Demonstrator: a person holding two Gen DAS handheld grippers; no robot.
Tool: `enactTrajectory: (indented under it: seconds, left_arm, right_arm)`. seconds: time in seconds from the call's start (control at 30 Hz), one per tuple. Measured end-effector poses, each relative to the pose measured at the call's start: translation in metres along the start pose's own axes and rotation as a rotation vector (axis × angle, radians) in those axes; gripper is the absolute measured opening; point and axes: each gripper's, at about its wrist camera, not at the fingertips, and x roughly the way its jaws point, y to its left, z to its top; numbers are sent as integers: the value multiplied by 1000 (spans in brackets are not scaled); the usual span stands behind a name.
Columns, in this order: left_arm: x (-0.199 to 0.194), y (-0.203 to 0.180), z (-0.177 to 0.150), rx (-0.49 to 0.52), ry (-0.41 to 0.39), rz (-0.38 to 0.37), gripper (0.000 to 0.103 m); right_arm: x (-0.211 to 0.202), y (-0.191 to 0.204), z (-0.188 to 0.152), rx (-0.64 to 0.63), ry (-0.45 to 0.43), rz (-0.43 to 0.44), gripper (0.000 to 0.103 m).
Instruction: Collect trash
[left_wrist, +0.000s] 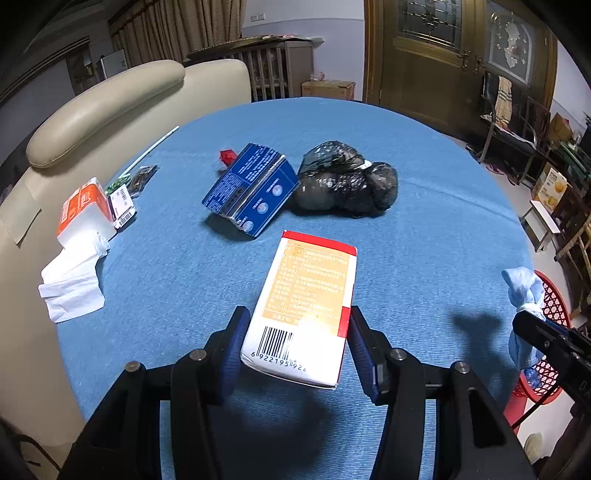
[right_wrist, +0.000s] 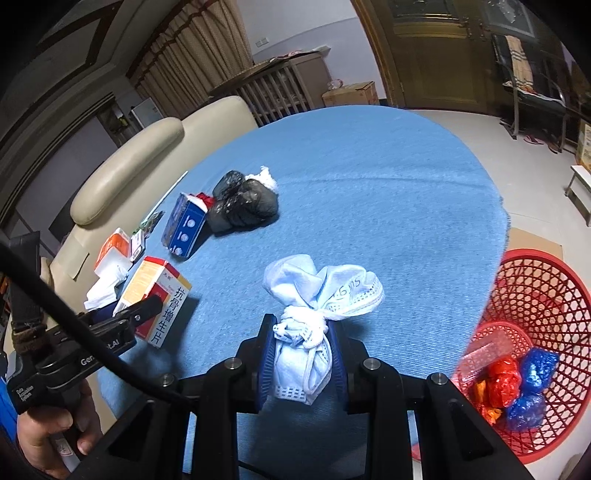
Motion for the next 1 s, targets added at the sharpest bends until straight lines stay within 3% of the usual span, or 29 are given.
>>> enactTrajectory:
  seconds: [0.27,0.77,1.0]
  left_arm:
    - [-6,-18,1,34,-10,-31,54]
    - [-29,-112,18,203,-60,-163,54]
    - [-35,-148,24,254,-69,-226,54]
  right_arm:
    - [-25,-44,-9,85,-29,-76,30]
    - [-71,-174,-32,313,-82,-304,30]
    - [-57,-199,-36,348,-18,-336,35]
